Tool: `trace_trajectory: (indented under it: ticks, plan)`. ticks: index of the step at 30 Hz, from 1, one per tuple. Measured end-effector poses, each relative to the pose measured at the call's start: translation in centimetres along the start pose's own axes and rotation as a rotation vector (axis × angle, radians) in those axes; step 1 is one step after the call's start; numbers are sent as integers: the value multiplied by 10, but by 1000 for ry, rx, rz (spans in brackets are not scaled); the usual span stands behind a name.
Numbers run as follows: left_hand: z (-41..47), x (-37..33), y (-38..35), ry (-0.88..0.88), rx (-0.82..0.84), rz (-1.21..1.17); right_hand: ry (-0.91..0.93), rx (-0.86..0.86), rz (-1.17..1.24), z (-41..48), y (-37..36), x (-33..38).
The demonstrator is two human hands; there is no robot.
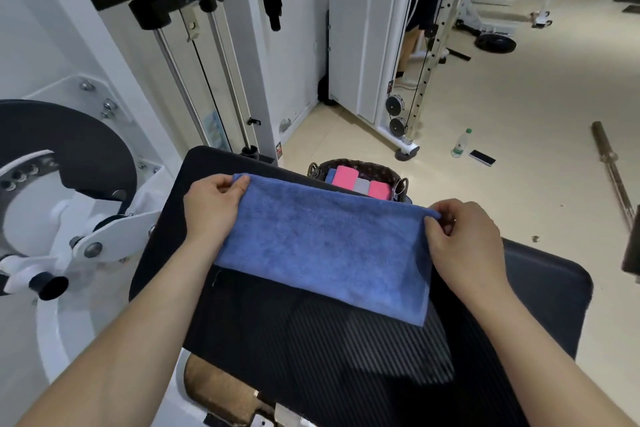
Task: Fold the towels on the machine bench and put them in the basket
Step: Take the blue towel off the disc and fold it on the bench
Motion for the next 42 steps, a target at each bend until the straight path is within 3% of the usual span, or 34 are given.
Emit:
trace_trajectory:
  ticks: [5, 9, 15, 18, 21, 24, 27, 30, 32, 36, 39, 42]
  plan:
    - [3, -9, -3, -61, -3, 161, -6, -6, -133, 4, -6, -4]
    - [6, -6, -6, -128, 48, 220, -19, 152, -179, 12, -9, 3]
    - [-4, -19, -25, -499, 383, 313, 56, 346, -221, 21, -7, 12]
    - [-3, -22, -24, -496, 383, 363, 49, 366, -226, 28, -6, 16]
    - [6, -34, -23, -496, 376, 502, 47, 497, -290, 32, -14, 21]
    - [10, -42, -24, -513, 413, 467, -14, 620, -286, 37, -20, 19]
    - [5, -40, -20, -456, 424, 357, -157, 751, -125, 35, -22, 17]
    - [-2, -33, 7, -305, 288, 187, -229, 857, 122, 29, -19, 37]
    - [-14, -32, 38, -222, 144, 90, -169, 841, 233, 33, -12, 63]
    - [-63, -49, 113, -178, -113, 74, 167, 642, 369, 31, 16, 139]
    - [-115, -66, 134, -273, -102, 185, 278, 607, 448, 20, 20, 170]
    - [-172, -50, 101, -278, 48, 225, 428, 472, 145, 15, -9, 169]
Point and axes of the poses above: each hand's wrist, its own z-axis towards the middle knuckle, its own y-axis out of the back of the hand, x = y × z, the point moved 8 cm from there along z, towards the middle knuckle, and after that the axes turned 14 degrees about -y, right-handed, at the moved point
